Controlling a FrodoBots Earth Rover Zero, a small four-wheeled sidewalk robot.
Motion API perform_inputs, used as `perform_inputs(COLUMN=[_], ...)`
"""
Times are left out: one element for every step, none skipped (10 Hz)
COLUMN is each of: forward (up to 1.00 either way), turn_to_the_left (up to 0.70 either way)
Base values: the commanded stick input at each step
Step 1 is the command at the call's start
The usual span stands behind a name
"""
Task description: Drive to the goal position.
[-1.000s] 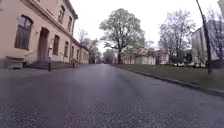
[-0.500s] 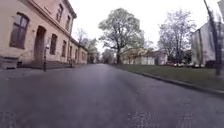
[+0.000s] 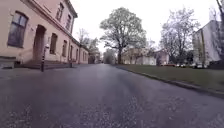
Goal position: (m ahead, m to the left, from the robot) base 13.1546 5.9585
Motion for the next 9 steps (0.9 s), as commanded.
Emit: perform_inputs(forward=[0.85,0.85,0.85,0.85,0.85,0.85,0.85,0.85,0.85], turn_to_the_left=[0.00,0.00,0.00,0.00,0.00,0.00,0.00,0.00,0.00])
